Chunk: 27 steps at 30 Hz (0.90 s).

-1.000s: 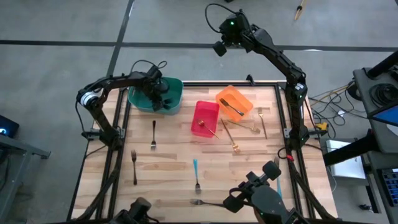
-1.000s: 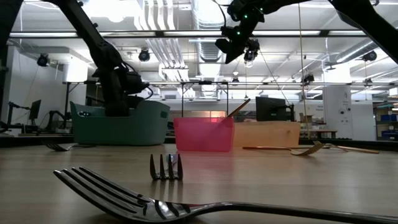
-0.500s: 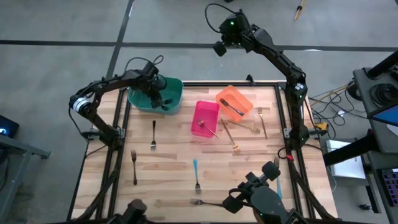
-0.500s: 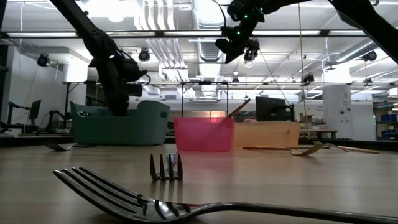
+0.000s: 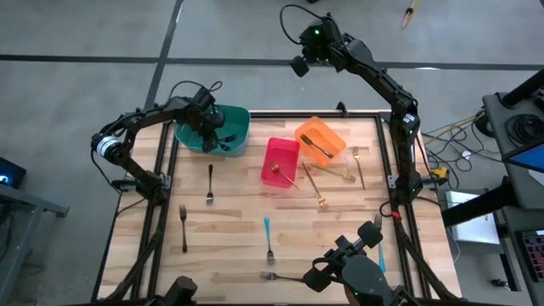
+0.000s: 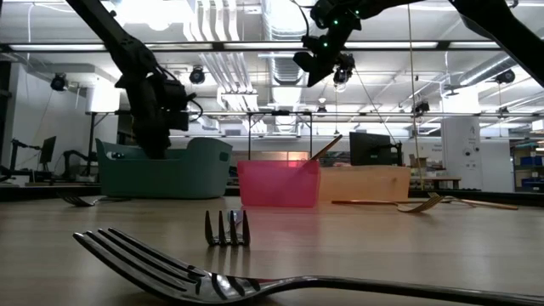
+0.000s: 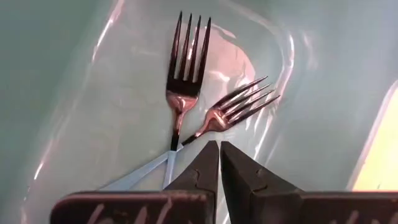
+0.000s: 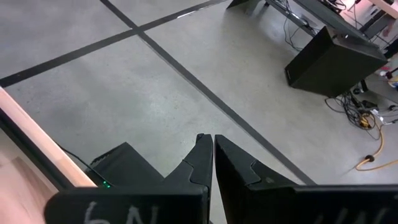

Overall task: Sort silverware by color (type)
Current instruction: Adjust the blue fork in the green bin

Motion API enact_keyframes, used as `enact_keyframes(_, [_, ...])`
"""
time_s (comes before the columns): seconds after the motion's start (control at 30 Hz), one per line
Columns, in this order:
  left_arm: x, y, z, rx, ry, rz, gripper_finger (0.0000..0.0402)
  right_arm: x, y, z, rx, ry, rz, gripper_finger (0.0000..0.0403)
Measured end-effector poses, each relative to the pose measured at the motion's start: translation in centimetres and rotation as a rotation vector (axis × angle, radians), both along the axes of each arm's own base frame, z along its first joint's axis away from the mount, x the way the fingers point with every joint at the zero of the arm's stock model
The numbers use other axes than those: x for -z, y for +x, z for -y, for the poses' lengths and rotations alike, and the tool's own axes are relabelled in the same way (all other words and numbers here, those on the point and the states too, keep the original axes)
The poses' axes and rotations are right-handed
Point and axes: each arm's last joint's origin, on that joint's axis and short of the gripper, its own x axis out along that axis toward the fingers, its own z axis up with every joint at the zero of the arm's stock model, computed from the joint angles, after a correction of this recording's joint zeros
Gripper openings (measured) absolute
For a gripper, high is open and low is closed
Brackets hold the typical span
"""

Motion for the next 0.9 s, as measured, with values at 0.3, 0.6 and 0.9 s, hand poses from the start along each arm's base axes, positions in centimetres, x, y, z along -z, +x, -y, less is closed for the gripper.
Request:
enact_keyframes(0.3, [0.3, -0.5, -1.5, -0.079, 0.05, 0.046, 0.004, 0.0, 0.0, 0.0, -0.001, 0.0, 0.0, 0.0009])
enact_keyframes(0.6, [3.1, -0.2, -2.2, -0.087, -0.034, -0.012, 0.0102, 0.0, 0.1, -0.1, -0.002, 0.0, 0.001, 0.0009])
enact_keyframes(0.9, [4.0, -0.1, -2.6, -0.091, -0.044, -0.018, 0.0111, 0.0, 0.2, -0.2, -0.001, 0.011, 0.018, 0.0009])
